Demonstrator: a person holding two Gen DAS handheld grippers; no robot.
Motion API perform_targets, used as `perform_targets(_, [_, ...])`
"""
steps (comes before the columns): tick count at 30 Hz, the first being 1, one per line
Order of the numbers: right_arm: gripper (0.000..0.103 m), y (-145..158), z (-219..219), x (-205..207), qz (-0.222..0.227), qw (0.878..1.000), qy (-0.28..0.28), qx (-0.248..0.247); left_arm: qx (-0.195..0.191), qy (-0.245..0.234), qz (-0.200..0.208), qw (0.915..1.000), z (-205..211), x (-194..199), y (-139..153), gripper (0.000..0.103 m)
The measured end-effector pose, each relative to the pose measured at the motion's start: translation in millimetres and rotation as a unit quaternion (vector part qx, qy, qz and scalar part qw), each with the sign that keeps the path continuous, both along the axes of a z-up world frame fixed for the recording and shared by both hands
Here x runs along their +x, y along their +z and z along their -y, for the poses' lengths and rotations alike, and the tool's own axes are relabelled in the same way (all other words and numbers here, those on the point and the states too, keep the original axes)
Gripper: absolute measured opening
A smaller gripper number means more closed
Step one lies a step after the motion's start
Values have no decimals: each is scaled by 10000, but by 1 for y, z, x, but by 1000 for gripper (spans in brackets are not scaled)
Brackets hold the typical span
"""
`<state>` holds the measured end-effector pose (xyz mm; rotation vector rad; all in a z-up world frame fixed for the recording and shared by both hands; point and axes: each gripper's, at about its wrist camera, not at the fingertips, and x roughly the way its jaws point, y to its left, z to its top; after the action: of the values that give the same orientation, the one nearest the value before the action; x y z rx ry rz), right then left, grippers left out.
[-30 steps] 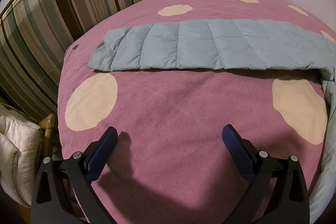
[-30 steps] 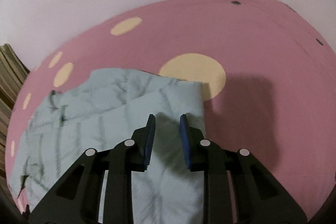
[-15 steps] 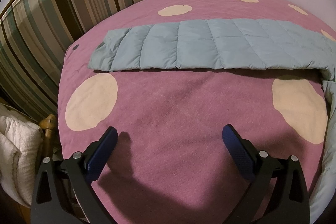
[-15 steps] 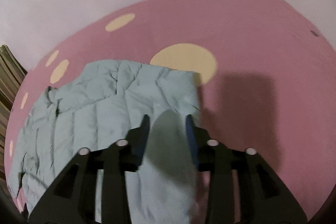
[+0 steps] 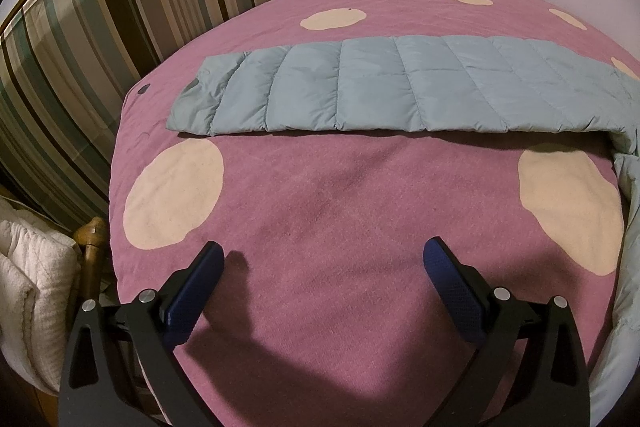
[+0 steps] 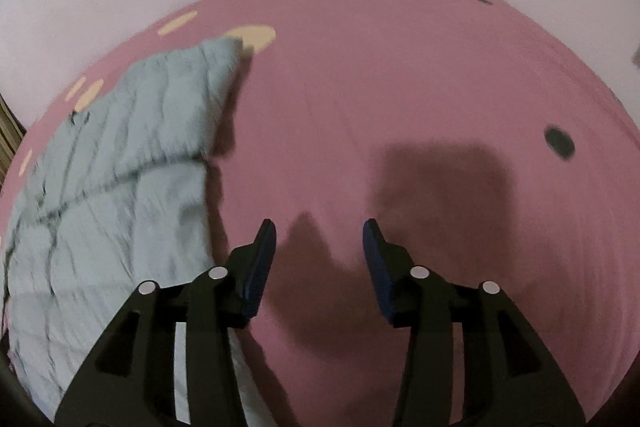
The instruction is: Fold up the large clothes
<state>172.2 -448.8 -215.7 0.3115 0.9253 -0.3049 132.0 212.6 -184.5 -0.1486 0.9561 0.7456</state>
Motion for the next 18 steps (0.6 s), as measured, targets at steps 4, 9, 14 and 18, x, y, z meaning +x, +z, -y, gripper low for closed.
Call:
perform_targets(4, [51,-9,-7,-8,21,9997,26,-248,8,0,-4,10000,1,0,0,99])
perform_targets(9, [55,-17,-17,-10,-35,9977,125,-664,4,0,-3,10000,1,1,-1,99])
perform_targets(14, [56,-18,-14,-10,-61,9977,139,-655,-11,1,11,10000,2,1,-1,99])
perform_targets(18, [57,-18,-17,-9,-107,9969,148,-765,-154,7,97,9998,-1,-2,-1,99])
